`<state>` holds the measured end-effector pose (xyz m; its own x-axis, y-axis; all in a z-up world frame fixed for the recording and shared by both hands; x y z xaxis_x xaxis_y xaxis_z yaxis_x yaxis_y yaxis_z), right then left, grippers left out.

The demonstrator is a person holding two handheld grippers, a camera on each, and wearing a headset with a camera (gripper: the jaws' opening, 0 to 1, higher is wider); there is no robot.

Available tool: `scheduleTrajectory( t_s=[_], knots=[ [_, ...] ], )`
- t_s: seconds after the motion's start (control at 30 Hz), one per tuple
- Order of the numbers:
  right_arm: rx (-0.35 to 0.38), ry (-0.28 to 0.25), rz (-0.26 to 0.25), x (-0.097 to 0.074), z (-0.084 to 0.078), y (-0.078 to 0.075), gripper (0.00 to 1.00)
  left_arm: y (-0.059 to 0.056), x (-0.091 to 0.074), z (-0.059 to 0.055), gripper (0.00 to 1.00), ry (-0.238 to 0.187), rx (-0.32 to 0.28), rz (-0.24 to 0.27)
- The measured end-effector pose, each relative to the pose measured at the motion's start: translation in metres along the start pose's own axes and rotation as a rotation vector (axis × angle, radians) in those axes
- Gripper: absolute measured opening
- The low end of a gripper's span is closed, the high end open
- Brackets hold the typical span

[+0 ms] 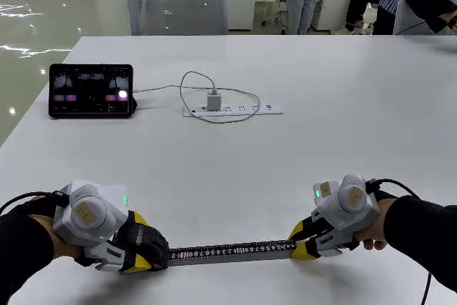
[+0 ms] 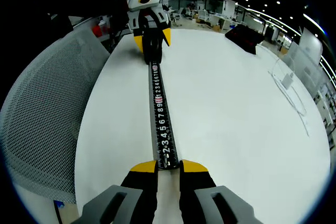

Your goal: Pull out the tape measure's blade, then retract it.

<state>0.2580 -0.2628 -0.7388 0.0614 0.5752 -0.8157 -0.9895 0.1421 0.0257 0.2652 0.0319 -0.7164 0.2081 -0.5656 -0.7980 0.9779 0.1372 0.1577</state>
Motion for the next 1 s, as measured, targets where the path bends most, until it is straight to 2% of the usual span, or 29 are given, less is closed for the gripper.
scheduleTrajectory(
  t_s=[0.27,0.4,0.5,0.57,0.67,0.8,1.0],
  knots=[
    [-0.036,0.049,0.013,0.000,0.001,0.000,0.12,0.001,0.001,0.001,0.36,0.019,0.001,-0.028],
    [-0.043,0.064,0.013,-0.001,0.001,0.001,0.13,0.007,-0.001,0.002,0.45,0.030,0.001,-0.008],
    [-0.047,0.073,0.009,-0.002,0.001,-0.001,0.15,0.006,-0.005,0.005,0.45,0.029,-0.015,-0.014],
    [-0.054,0.078,0.009,-0.003,0.000,-0.001,0.15,0.004,-0.009,0.008,0.48,0.021,-0.024,-0.028],
    [-0.051,0.079,0.014,-0.005,0.001,-0.001,0.19,0.003,-0.011,0.007,0.52,0.033,-0.046,-0.036],
    [-0.060,0.094,0.013,-0.007,0.002,0.000,0.24,-0.003,-0.015,0.010,0.55,0.004,-0.063,-0.075],
    [-0.057,0.099,0.018,-0.006,0.004,0.005,0.32,-0.008,-0.016,0.008,0.60,0.003,-0.073,-0.083]
  ],
)
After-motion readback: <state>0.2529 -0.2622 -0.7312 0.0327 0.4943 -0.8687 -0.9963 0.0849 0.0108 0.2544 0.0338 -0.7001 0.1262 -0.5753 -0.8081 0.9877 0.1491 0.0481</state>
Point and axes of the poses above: the centre of the closed fingertips' face, and the gripper's own axes: x roughly forward along the fingers, y roughly to its left, z roughly out of its top, the point moved 5 cm from there along -x, roughly backward along the fingers, and after that the axes turned 2 degrees about x, right-handed, at the moved point
